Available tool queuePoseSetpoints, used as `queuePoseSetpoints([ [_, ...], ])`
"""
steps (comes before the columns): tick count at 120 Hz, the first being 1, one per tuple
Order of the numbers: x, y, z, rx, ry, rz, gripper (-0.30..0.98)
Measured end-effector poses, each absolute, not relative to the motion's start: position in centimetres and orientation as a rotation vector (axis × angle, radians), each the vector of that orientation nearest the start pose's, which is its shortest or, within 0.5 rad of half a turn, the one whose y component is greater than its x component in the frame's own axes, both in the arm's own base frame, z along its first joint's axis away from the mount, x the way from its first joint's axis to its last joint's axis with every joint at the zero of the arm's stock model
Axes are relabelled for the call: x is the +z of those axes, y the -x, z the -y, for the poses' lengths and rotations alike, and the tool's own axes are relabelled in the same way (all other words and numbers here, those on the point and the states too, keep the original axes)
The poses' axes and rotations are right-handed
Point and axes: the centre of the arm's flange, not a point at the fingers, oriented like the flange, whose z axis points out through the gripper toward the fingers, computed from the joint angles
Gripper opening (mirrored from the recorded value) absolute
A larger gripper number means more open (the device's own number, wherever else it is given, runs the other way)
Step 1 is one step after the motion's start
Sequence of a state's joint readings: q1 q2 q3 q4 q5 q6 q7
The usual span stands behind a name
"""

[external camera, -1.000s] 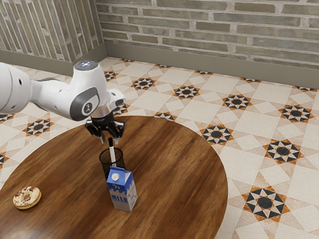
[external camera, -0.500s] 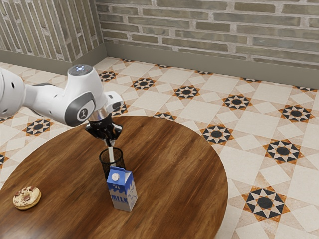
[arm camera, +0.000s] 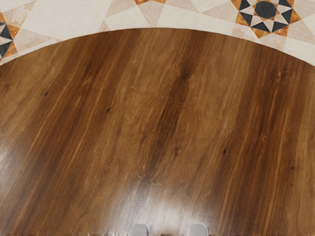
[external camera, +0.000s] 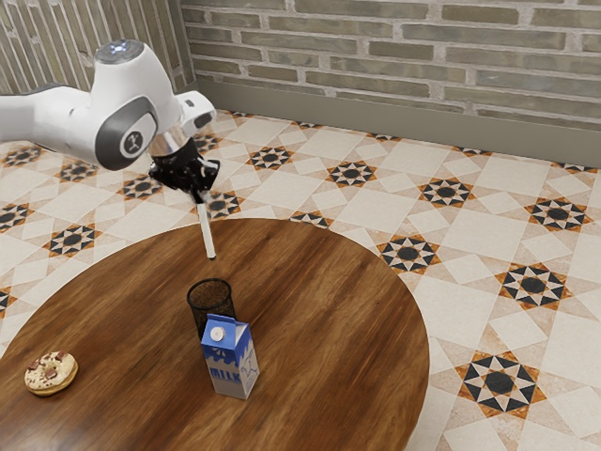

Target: Take the marker out of the pen holder and place it to the left of the pen holder.

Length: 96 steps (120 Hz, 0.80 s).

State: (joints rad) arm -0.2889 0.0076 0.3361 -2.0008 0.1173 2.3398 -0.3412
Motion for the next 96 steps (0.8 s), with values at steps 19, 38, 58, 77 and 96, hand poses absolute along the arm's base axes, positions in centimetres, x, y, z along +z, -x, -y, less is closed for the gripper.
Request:
queuePoseSetpoints([
  [19, 46.9, -59.3, -5.4, -0.329, 2.939, 0.515, -0.09],
  [38, 42.0, -60.7, -12.8, -0.061, 2.805, 0.659, -0.09],
  [58, 35.9, -62.3, -14.3, 0.18, 2.714, 0.67, -0.09],
  [77, 31.7, -62.5, -15.4, 0.343, 2.662, 0.679, -0.09],
  [96, 29.3, -61.9, -15.8, 0.44, 2.644, 0.677, -0.09],
])
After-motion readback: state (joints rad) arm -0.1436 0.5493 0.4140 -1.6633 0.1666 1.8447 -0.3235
